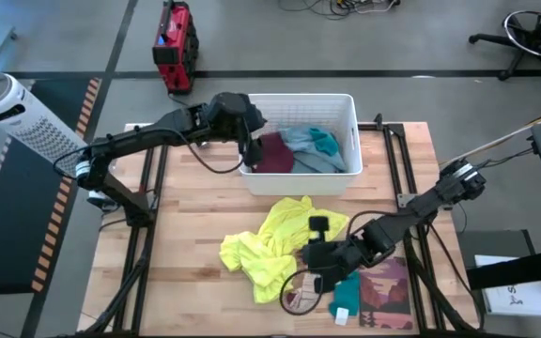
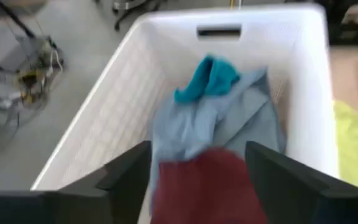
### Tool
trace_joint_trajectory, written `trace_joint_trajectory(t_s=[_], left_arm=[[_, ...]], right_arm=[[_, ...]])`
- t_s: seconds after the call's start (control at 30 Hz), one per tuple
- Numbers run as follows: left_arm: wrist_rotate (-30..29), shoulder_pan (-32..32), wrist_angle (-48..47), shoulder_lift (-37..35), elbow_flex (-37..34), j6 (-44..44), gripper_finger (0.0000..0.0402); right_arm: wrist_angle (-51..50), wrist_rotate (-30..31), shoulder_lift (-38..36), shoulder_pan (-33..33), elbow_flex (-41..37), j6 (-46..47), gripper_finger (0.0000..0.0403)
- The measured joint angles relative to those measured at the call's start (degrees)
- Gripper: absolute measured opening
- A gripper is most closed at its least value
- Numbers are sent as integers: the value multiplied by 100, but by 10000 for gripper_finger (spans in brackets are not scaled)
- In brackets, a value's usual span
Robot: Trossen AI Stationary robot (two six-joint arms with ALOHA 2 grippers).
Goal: Sort clothes
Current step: Put the yellow shirt into the white bin
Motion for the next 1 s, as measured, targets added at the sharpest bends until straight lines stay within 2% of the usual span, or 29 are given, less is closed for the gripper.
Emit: trace_joint_trajectory(t_s=[0.17,0.4,0.7,0.9,1.0], left_arm=[[-7,-406,317,-151,-74,85,295],[-20,-1080,1242,-560,-689,287,311],[-171,-1762,2871,-1757,-2677,5,307],[-176,-2358,3561,-2729,-4004,-331,311],[-478,-2742,3949,-3134,-4662,-292,310]], right_arm=[[745,-715,0,-131,-352,-158,59],[804,-775,74,-195,-594,82,147],[1351,-773,752,-284,-600,-98,248],[1596,-799,1256,-477,-537,-217,277],[1641,-819,1545,-624,-442,-216,281]])
